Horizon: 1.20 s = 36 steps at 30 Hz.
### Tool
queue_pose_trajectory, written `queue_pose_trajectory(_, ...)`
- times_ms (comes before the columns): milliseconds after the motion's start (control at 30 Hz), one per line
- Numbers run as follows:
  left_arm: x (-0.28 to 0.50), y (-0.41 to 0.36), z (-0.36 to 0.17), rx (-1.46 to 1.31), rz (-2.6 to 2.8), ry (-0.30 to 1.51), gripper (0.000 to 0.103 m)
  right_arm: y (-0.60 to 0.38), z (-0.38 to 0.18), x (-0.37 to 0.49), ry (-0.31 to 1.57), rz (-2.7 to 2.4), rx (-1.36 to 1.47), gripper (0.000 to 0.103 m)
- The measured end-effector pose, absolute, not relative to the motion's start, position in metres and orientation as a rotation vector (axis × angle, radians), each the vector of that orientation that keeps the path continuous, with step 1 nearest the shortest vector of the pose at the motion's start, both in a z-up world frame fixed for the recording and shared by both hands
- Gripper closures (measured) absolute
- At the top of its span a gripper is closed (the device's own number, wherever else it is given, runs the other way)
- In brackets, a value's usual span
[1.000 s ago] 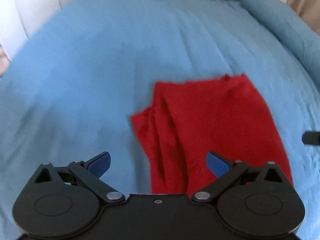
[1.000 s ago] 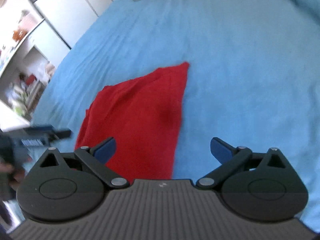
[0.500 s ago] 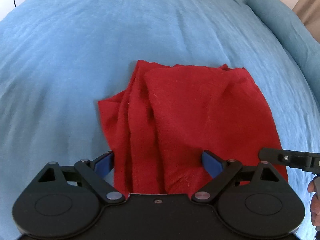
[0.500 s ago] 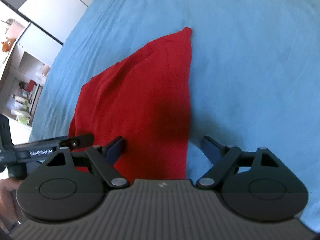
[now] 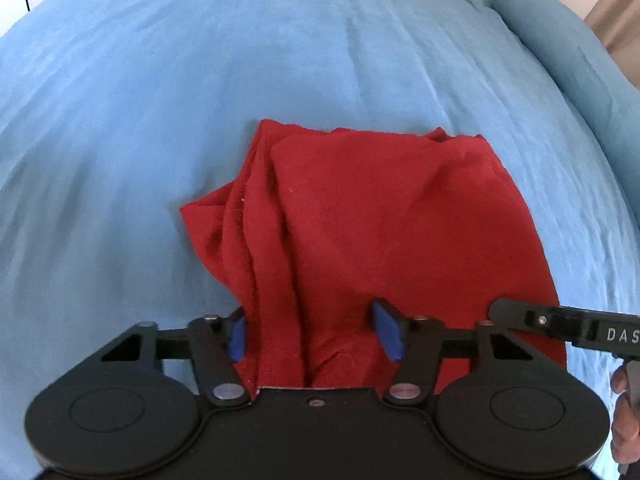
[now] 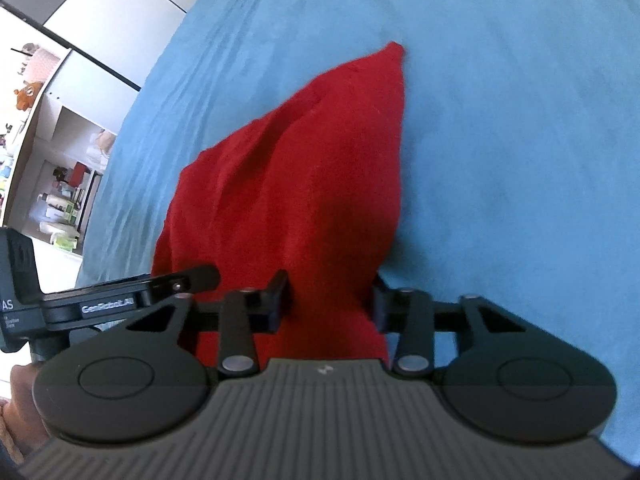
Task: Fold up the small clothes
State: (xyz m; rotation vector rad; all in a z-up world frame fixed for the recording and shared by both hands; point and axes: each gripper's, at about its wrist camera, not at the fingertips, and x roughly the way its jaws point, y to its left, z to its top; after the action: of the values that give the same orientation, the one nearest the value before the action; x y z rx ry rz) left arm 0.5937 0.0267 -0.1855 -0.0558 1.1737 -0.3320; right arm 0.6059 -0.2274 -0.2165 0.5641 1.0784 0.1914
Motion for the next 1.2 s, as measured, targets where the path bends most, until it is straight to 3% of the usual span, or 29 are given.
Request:
queue_pose_trajectory(133, 0.59, 0.029, -0.177, -0.078, -0.316, 1.154, 0.068, -0.215, -0.204, 0.605, 1.048, 0.194, 0.5, 0.059)
queue_pose_trajectory(233, 0.585, 0.033, -0.17, -0.095, -0.316, 1.145, 0.074, -0.21, -0.192, 0.601, 1.014, 0.203, 0.477, 0.06)
queue_pose_trajectory(800, 0.479, -0.003, -0.095, -0.061, -0.419, 1.06, 0.076, -0.233, -0.108, 0.512, 0.901, 0.241, 0.462, 0.061)
queue_pose_trajectory(1000, 0.434, -0.04, -0.125, 0.011, -0.402, 1.102, 0.075, -0.259, -0.123, 0.454, 0.956, 0.168, 0.47, 0.061)
queue_pose_trajectory(1200, 0.416, -0.048, -0.157, 0.034, -0.321, 1.092, 0.074, -0.274, -0.174, 0.42, 0.981, 0.09, 0.418, 0.061)
